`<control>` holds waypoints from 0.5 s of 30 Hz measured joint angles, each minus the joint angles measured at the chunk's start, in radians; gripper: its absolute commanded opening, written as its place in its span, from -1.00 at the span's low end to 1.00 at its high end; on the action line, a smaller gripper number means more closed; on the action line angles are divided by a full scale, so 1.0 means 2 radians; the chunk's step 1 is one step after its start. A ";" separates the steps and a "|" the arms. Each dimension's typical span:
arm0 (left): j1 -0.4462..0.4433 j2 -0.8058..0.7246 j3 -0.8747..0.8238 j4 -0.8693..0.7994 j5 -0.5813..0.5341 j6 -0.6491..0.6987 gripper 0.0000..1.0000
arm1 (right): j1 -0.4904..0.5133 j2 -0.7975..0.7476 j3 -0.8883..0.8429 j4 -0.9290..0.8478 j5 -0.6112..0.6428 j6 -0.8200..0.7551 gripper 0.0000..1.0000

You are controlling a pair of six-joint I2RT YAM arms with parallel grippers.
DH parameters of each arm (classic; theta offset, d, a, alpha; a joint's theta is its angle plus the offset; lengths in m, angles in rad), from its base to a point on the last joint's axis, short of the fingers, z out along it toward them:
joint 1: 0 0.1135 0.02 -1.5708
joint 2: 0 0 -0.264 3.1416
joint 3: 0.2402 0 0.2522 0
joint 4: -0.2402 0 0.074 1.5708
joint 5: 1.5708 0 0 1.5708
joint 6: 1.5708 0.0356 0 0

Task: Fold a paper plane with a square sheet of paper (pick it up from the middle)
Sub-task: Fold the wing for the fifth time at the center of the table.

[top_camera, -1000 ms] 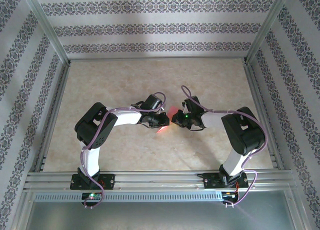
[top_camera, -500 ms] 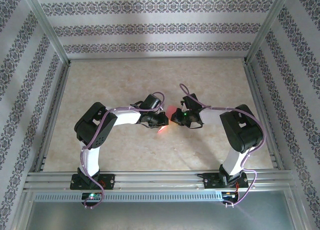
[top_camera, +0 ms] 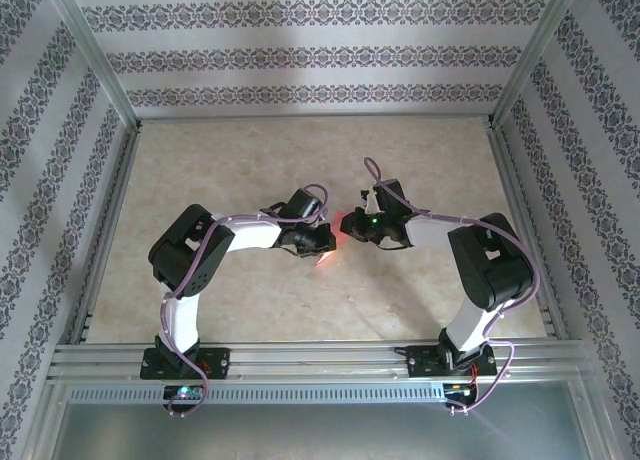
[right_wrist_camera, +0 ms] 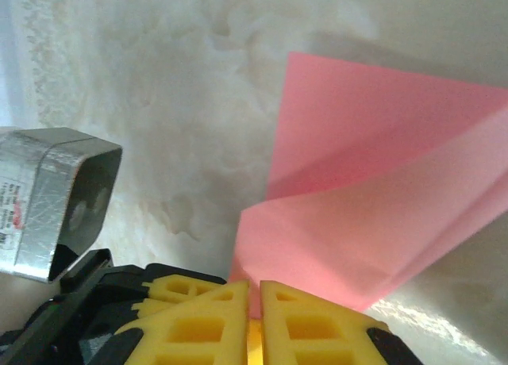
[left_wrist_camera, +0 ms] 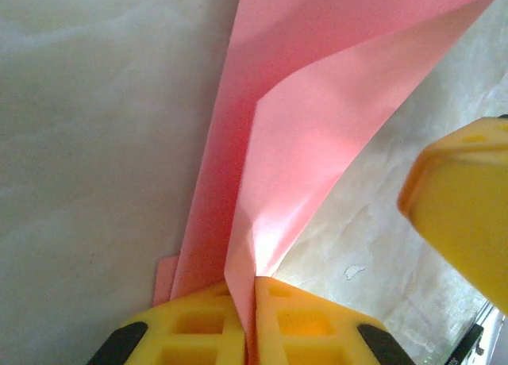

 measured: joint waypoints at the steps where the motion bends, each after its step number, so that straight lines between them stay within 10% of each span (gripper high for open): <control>1: 0.000 0.000 0.000 0.000 0.000 -0.001 -0.80 | 0.000 0.001 0.000 0.002 -0.002 0.000 -0.75; 15: 0.000 0.000 -0.008 0.015 0.002 -0.031 -0.77 | 0.004 0.044 0.001 0.013 -0.008 0.002 -0.76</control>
